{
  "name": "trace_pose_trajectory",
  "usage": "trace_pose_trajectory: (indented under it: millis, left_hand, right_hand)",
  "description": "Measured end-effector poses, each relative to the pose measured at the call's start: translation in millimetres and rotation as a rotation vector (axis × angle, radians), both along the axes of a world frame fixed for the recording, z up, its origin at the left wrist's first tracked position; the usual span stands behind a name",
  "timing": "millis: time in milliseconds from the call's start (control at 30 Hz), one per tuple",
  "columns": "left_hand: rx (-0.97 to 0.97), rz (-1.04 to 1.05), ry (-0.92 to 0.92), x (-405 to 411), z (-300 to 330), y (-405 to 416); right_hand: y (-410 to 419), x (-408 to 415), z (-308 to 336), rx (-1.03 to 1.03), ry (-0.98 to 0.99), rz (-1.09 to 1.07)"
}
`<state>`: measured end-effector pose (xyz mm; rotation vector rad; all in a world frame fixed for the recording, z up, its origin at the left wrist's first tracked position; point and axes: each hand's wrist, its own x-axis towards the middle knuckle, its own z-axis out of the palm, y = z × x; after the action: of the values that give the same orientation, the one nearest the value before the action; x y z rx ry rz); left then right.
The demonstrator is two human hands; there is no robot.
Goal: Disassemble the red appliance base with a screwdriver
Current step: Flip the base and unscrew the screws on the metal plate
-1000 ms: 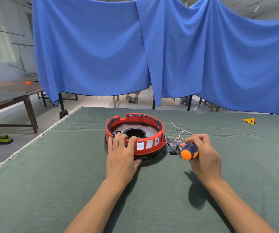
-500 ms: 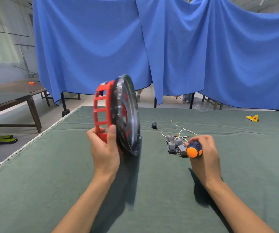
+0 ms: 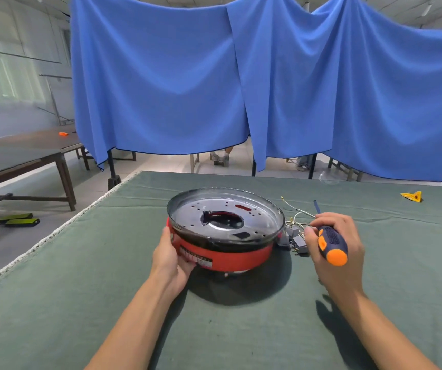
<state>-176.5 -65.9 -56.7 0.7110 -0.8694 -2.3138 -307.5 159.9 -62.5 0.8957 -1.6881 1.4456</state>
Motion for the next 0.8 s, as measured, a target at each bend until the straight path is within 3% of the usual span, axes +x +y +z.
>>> trace_pose_trajectory:
  millis: [100,200,300,533,667,800]
  left_hand:
    - [-0.094,-0.005,-0.115,1.8,3.3,1.6]
    - [-0.335,0.011,-0.295,3.5,6.5,5.5]
    - [-0.559,0.07,-0.338,5.8,3.6,12.0]
    - [-0.593,0.295,-0.277,-2.5,-1.8,12.5]
    - [-0.562,0.376,-0.187,-1.3,-1.7,1.5]
    - [-0.459,0.314,-0.143,3.7,5.5,-10.0]
  right_hand:
    - [-2.9,6.3,3.9,-0.013,0.02,0.035]
    - [-5.5,9.6,6.4,-0.014,0.027,0.038]
    - [-6.8,12.5,9.5,-0.012,0.057,0.059]
    - [-35.2,35.5,30.4,-0.046,0.126,0.282]
    - [-64.5,54.3,39.3,-0.214,-0.108,0.417]
    - [-81.7,65.0,59.0,-0.457,-0.429,0.539]
